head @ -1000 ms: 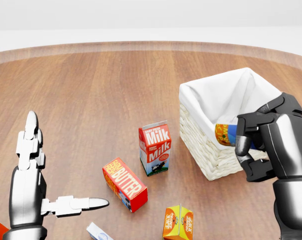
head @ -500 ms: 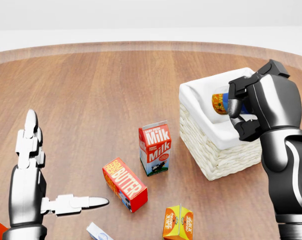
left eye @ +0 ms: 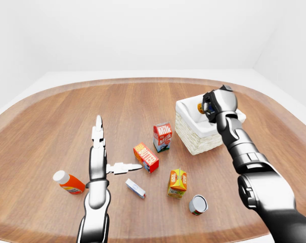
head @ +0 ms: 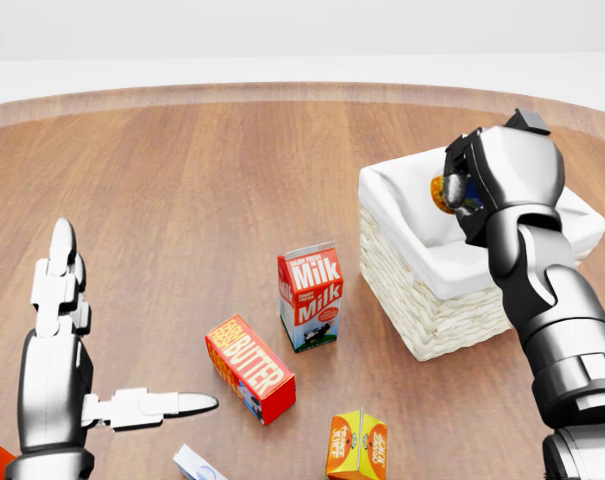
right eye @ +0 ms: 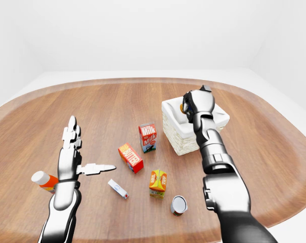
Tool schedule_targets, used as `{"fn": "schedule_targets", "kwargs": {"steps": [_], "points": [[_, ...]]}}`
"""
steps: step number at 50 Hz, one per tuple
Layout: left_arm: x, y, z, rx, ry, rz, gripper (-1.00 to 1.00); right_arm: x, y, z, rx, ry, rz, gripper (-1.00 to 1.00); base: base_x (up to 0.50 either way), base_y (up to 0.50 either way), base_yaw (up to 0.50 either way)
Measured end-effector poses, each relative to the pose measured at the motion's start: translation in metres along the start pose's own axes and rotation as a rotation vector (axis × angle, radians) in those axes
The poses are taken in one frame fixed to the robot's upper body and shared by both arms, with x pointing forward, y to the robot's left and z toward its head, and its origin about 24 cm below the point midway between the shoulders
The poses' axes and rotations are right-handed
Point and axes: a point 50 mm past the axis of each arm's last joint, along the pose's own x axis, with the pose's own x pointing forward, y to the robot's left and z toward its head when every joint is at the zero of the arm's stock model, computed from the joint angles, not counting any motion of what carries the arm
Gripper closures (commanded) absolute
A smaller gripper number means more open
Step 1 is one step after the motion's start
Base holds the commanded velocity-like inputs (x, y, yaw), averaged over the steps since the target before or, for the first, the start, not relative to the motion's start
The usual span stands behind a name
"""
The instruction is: Pick up the alphabet soup and the tomato sauce, and put them in the basket.
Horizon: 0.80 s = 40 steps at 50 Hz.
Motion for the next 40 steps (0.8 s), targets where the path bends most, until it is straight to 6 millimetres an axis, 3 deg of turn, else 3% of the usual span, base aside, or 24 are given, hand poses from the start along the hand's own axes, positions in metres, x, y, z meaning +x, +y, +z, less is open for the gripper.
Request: {"fn": "schedule_targets", "kwargs": {"steps": [40], "points": [[0.001, 0.000, 0.000, -0.005, -0.002, -0.001, -1.00, 0.005, 0.020, 0.014, -0.170, -0.031, 0.113, 1.00, 0.00, 0.00, 0.00]]}}
